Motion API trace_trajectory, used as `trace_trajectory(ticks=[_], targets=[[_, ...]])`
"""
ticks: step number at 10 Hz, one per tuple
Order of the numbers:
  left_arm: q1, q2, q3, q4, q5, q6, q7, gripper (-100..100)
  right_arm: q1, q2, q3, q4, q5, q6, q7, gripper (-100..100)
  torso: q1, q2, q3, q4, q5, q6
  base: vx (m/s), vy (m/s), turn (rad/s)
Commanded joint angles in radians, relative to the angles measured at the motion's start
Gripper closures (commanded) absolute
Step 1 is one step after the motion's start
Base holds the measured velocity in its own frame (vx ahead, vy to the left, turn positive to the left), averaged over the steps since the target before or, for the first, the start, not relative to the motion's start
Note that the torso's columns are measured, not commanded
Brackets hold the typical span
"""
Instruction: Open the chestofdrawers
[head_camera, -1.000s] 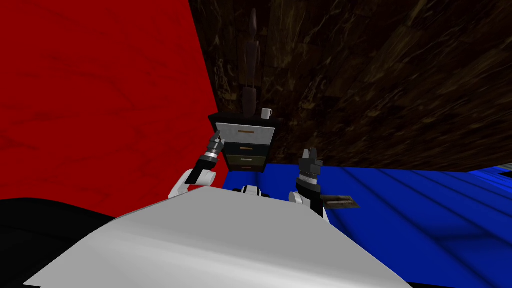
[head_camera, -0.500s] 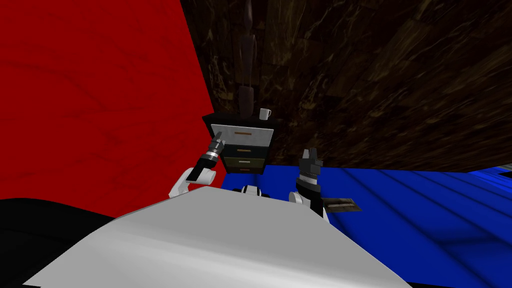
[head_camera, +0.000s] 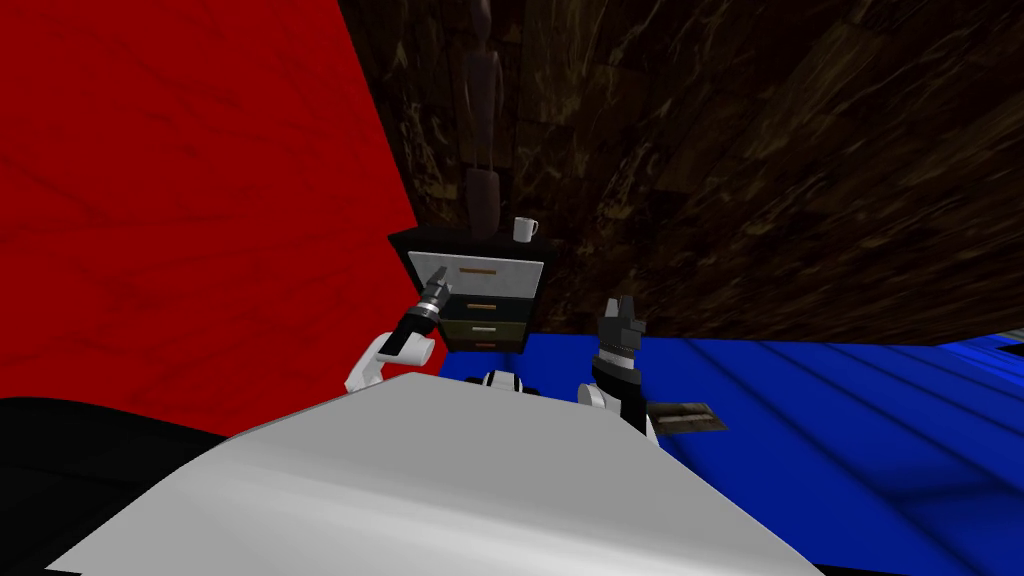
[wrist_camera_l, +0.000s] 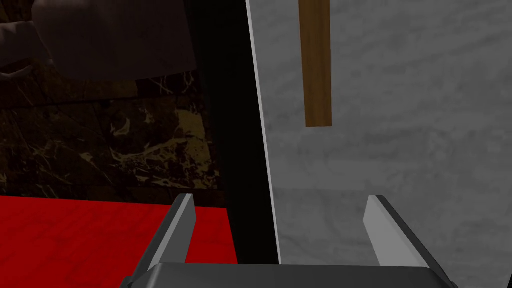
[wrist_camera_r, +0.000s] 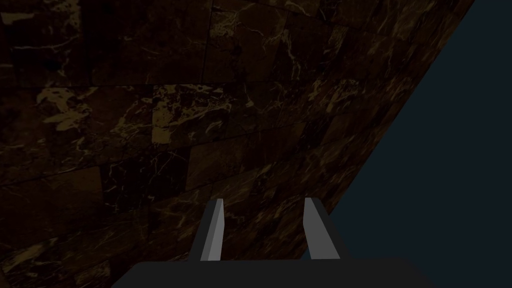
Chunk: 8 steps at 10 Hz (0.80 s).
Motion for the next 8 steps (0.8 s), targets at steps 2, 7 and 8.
trace_trajectory(ticks=[2,7,8], targets=[[-0.018,-0.039,0.003,0.015,0.004,0.079,-0.006,-100,0.000,0.000,0.000,0.000,0.000,0.000,0.000,0,0.000,0.001,0.000,0.000,0.000,0.000,0.111,-0.044,-0.008],[-0.034,-0.141,0.005,0.026,0.006,0.141,-0.011,-100,0.000,0.000,0.000,0.000,0.000,0.000,0.000,0,0.000,0.003,0.002,0.001,0.000,0.000,0.077,-0.023,-0.006],[-0.033,-0.131,0.005,0.023,0.006,0.139,-0.011,-100,0.000,0.000,0.000,0.000,0.000,0.000,0.000,0,0.000,0.003,0.002,0.001,0.000,0.000,0.014,-0.006,-0.001]])
